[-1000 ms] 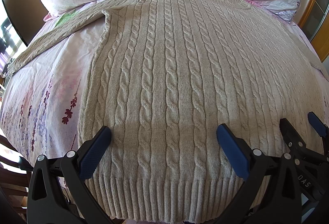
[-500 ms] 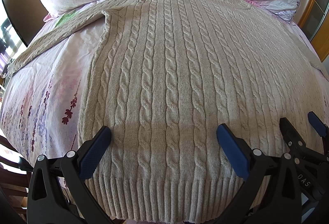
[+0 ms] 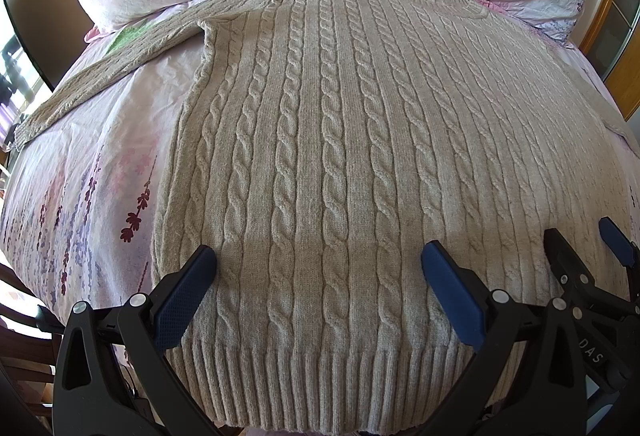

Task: Fold small clothes

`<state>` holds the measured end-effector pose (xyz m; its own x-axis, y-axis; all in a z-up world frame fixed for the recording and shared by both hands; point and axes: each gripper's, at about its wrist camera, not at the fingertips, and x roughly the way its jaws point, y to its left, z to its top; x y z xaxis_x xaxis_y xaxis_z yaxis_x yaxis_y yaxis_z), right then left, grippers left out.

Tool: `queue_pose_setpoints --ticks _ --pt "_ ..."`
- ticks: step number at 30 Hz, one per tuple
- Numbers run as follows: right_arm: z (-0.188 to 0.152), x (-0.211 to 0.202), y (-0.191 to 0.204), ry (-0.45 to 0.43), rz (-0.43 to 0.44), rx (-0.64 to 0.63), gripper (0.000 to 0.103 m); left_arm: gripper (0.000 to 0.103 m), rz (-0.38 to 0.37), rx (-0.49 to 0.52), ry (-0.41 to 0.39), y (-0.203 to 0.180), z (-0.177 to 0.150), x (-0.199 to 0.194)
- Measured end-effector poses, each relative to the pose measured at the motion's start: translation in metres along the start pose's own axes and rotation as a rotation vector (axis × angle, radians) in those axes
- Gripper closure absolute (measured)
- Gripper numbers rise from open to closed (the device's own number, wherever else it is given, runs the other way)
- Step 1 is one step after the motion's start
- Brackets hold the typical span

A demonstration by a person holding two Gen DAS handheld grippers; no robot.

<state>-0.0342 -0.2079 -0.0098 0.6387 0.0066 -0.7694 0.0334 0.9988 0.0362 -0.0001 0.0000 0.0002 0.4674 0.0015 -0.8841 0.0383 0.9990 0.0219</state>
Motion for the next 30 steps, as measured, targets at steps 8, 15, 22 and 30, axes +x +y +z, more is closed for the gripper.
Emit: queue_pose_setpoints --ticks 8,15,22,30 --pt "0.0003 -0.0002 -0.0004 -0.001 -0.001 0.000 0.002 0.001 0.000 0.000 0.000 0.0000 0.0000 0.0000" --pt "0.0003 -0.0004 -0.0002 -0.003 -0.001 0.000 0.002 0.001 0.000 0.000 0.000 0.0000 0.0000 0.0000" --pt "0.0004 -0.0005 -0.0002 -0.002 -0.001 0.000 0.002 0.001 0.000 0.000 -0.001 0.0000 0.0000 0.0000" --pt "0.0014 -0.0025 0.0031 -0.004 -0.002 -0.002 0.002 0.001 0.000 0.000 -0.001 0.0000 0.0000 -0.0001"
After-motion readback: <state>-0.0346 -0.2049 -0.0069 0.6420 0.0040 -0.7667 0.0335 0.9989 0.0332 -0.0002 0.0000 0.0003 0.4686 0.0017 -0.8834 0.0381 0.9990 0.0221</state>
